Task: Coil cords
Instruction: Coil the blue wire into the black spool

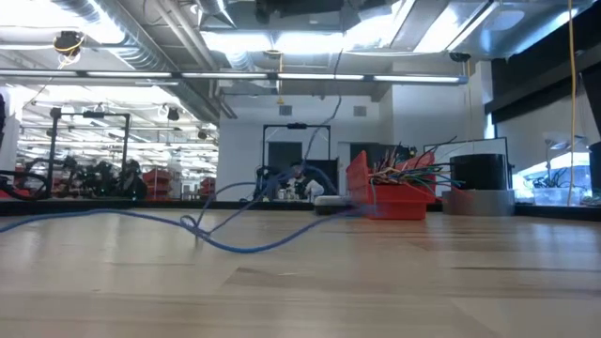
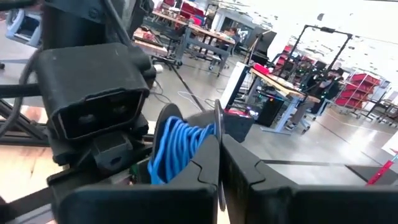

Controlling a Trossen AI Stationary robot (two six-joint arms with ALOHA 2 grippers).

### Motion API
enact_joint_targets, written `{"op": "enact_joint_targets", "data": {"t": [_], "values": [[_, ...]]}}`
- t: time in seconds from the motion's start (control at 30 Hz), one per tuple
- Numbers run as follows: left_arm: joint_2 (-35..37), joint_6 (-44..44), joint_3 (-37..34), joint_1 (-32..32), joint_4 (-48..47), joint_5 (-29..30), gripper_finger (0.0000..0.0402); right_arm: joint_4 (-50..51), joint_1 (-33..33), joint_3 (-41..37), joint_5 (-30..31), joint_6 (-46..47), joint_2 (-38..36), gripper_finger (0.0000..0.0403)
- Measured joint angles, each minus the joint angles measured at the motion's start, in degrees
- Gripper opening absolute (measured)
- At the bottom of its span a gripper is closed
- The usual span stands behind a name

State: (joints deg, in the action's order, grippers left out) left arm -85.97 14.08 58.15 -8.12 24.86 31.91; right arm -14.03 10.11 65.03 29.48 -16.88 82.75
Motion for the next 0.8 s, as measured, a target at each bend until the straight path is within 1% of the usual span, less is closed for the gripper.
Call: {"op": "enact_joint_targets", "data": {"t": [0.07, 0.13, 0.2, 0.27, 0.3, 0.33, 0.53, 0.8], "values": [[0.0, 1.8, 0.1, 0.5, -2.3, 4.2, 0.0005, -0.6, 0.9, 0.0, 0.3, 0.0, 0.0, 0.0008], [0.0, 1.9, 0.1, 1.3, -5.6, 6.3, 0.0005, -1.0, 1.8, -0.3, 0.8, -0.3, 0.0, 0.0008], [0.0, 1.5, 0.4, 2.0, -6.8, 6.5, 0.0005, -2.0, 2.7, -0.3, 1.4, -1.2, 0.0, 0.0008], [0.2, 0.4, 0.5, 2.0, -8.1, 7.1, 0.0005, -2.0, 3.7, 0.5, 3.7, -2.5, 0.0, 0.0008], [0.2, -0.2, 0.4, 2.0, -9.1, 8.4, 0.0005, -1.2, 4.3, 0.8, 5.4, -3.3, 0.0, 0.0008], [0.3, -0.3, 0.4, 2.0, -9.4, 8.8, 0.0005, -0.8, 4.7, 1.3, 6.7, -4.4, -0.1, 0.0008], [0.5, -0.1, 0.5, 1.5, -11.3, 9.0, 0.0005, -0.6, 6.5, 3.1, 9.2, -7.6, -0.3, 0.0008], [0.5, 0.5, 0.5, 0.7, -15.0, 9.2, 0.0005, 1.6, 8.8, 3.3, 10.2, -7.8, -4.4, 0.0008]]}}
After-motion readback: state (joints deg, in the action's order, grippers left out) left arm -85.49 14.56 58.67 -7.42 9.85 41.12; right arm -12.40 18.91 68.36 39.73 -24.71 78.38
